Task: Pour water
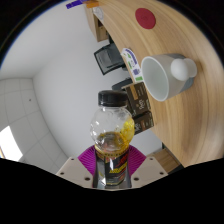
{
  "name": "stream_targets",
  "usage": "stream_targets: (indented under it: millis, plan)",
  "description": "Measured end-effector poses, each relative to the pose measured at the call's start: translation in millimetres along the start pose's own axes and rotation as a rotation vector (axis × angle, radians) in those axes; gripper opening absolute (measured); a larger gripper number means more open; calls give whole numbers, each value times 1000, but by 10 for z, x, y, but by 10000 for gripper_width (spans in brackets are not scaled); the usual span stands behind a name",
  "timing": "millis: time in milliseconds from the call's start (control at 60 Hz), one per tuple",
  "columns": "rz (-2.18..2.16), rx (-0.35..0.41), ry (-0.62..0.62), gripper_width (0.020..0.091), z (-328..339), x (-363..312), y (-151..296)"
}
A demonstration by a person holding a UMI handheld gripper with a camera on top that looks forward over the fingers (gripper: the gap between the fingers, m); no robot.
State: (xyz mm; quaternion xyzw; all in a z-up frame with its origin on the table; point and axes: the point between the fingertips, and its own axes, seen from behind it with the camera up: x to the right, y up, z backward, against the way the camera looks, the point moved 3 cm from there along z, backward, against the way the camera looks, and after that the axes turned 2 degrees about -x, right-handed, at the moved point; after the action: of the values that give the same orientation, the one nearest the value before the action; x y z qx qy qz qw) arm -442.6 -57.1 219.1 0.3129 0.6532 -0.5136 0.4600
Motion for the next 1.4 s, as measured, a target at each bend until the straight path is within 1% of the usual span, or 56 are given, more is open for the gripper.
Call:
stream_targets:
  millis: [150, 317, 333, 350, 383, 500, 567, 667, 767, 783, 833, 917, 950, 1050, 1083, 1100, 1133, 1250, 1367, 1383, 1400]
  plan:
    - [-166, -5, -33, 372, -63, 265, 214]
    - [-128, -39, -81, 372, -76, 290, 210]
    - [-108, -45, -86, 372, -96, 286, 203]
    - [-95, -49, -86, 372, 27, 204, 168]
    - [-36, -59, -98, 372, -99, 213, 182]
    - [255, -99, -133, 372, -124, -58, 219]
    - [498, -98, -150, 373, -95, -305, 316]
    - [884, -61, -161, 376, 5, -782, 583]
    - [1253, 11, -192, 375, 53, -1111, 979]
    - [1305, 23, -197, 375, 167, -1214, 1054]
    - [1449, 65, -232, 376, 193, -1286, 1332]
    - [1638, 112, -308, 375, 279, -1249, 1761]
    - [1707, 116, -338, 374, 395, -1170, 1910]
    - [1859, 129, -471, 376, 460, -1039, 2296]
    - [1895, 124, -504, 375, 486, -944, 2414]
    - [1919, 129, -504, 374, 558, -752, 2581]
    - [1914, 119, -537, 373, 558, -728, 2638]
    - [1888, 81, -614, 375, 612, -308, 2906]
    - [1862, 37, -653, 376, 743, -34, 3142]
    - [1862, 35, -669, 393, 727, 45, 3135]
    - [1870, 51, -642, 382, 751, -6, 3137]
